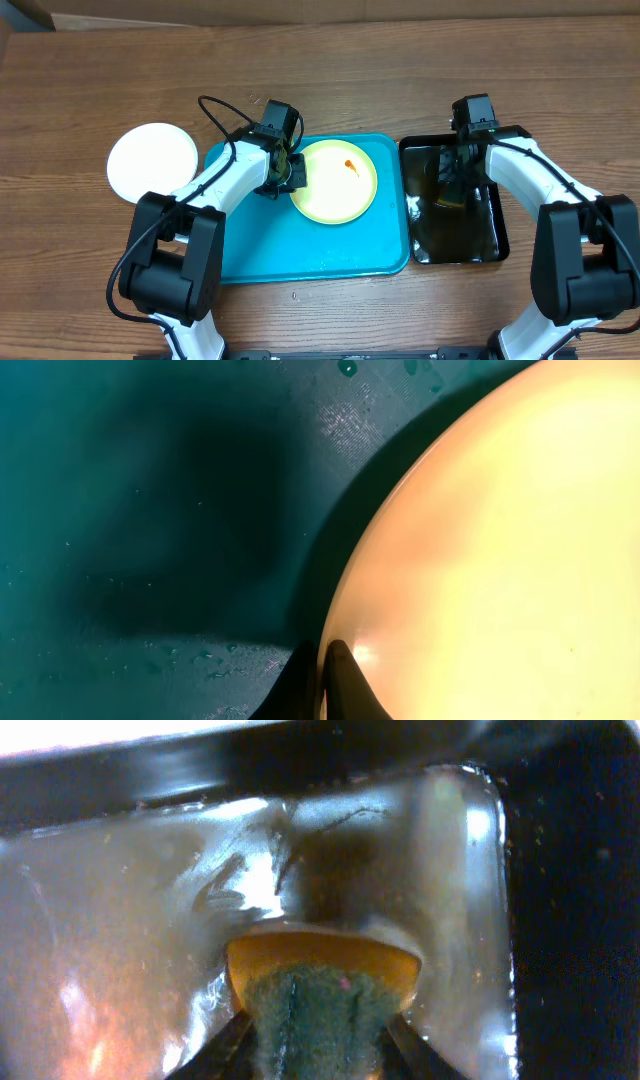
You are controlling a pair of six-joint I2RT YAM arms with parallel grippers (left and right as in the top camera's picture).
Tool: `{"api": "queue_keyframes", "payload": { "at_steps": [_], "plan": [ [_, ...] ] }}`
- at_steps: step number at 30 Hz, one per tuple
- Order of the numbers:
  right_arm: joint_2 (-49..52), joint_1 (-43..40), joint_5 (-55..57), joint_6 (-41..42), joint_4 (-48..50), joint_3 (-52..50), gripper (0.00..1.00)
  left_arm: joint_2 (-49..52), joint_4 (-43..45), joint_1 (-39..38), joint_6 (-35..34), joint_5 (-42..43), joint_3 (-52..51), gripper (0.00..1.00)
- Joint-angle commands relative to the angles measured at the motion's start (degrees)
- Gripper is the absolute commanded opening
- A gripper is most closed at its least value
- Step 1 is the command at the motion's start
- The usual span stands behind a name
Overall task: Clean dirty plates on tray and stack at the side
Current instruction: 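Lift the sponge within the water tray with the right gripper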
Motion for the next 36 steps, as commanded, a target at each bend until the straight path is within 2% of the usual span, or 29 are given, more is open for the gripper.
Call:
{"api": "queue_keyframes", "payload": {
  "at_steps": [1, 4, 5, 6, 8, 12, 14, 17, 19, 21, 22, 23, 24, 25, 32, 36],
  "plan": [
    [0.0, -0.1, 0.9, -0.4, 0.3, -0.2, 0.28, -1.0, 0.0, -0.1, -0.4, -1.3, -0.6, 0.04],
    [-0.1, -0.2, 0.9, -0.7, 0.4, 0.0, 0.3, -1.0, 0.0, -0.1, -0.4, -1.2, -0.6, 0.04],
    [-0.1, -0.2, 0.4, -0.6, -1.4, 1.4, 0.63, -1.0, 0.0, -0.1, -0.4, -1.2, -0.6, 0.04],
    [-0.1, -0.2, -0.3, -0.6, -3.1, 2.6, 0.72, -1.0, 0.0, -0.1, -0.4, -1.2, -0.6, 0.04],
    [-0.1, -0.2, -1.6, -0.4, -6.1, 4.6, 0.79, -1.0, 0.0, -0.1, -0.4, -1.2, -0.6, 0.04],
    [0.0, -0.1, -2.0, 0.0, -9.2, 5.3, 0.8, -1.0, 0.0, -0.1, -0.4, -1.2, -0.6, 0.04],
    [0.0, -0.1, -2.0, 1.0, -8.7, 4.2, 0.76, -1.0, 0.0, -0.1, -0.4, -1.2, -0.6, 0.04],
    [0.0, -0.1, -1.9, 1.5, -6.2, 1.7, 0.63, -1.0, 0.0, -0.1, -0.4, -1.2, -0.6, 0.04],
    [0.0, -0.1, -2.0, 1.6, -4.1, -0.2, 0.6, -1.0, 0.0, -0.1, -0.4, -1.2, -0.6, 0.04],
    [0.0, -0.1, -2.0, 1.5, -2.7, -1.6, 0.51, -1.0, 0.0, -0.1, -0.3, -1.2, -0.6, 0.04],
    [0.0, -0.1, -2.0, 1.5, -2.5, -1.9, 0.45, -1.0, 0.0, -0.1, -0.3, -1.2, -0.6, 0.04],
    [0.0, -0.1, -2.0, 1.5, -2.6, -2.0, 0.34, -1.0, 0.0, -0.1, -0.3, -1.2, -0.6, 0.04],
    [-0.1, -0.1, -2.2, 1.5, -2.8, -2.0, 0.16, -1.0, 0.0, -0.1, -0.3, -1.2, -0.6, 0.04],
    [-0.1, -0.1, -2.2, 1.5, -2.8, -2.0, 0.04, -1.0, 0.0, -0.1, -0.3, -1.2, -0.6, 0.04],
    [-0.1, -0.1, -2.4, 1.5, -3.7, -0.8, 0.04, -1.0, 0.0, -0.1, -0.1, -1.2, -0.6, 0.05],
    [-0.1, -0.1, -2.4, 1.5, -7.2, 2.7, 0.04, -1.0, 0.1, -0.1, -0.2, -1.0, -0.6, 0.08]
  ]
}}
